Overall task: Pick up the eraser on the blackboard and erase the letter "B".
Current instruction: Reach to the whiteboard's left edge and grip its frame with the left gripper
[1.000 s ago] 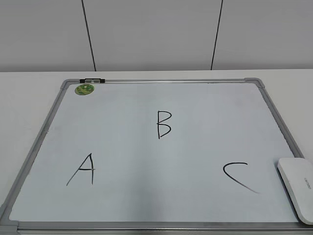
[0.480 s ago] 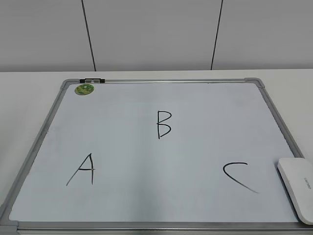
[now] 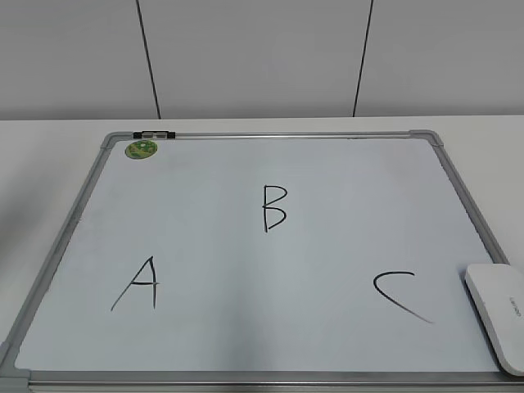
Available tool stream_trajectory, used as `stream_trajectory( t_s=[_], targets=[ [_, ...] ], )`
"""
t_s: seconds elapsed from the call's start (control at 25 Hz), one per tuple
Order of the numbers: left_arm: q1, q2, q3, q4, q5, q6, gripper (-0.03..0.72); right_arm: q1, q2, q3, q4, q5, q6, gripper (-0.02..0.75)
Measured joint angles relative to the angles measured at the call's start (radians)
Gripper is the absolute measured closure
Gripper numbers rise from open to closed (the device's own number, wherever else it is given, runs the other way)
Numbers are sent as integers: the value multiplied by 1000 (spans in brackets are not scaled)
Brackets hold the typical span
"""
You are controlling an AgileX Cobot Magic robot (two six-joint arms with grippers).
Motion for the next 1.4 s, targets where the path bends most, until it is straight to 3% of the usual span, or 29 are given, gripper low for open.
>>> stream_trajectory(
  t_s=[0.28, 0.48, 0.96, 1.4],
  targets=[
    [0, 337, -168, -24, 69, 55, 110, 0, 0, 0, 0, 0, 0, 151],
    [0, 495, -217, -24, 39, 61, 195, 0, 0, 0, 0, 0, 0, 151],
    [0, 724, -243, -67, -172, 110, 266, 0, 0, 0, 0, 0, 0, 151],
    [13, 852, -369, -125, -155, 147, 299, 0, 0, 0, 0, 0, 0, 151]
  ],
)
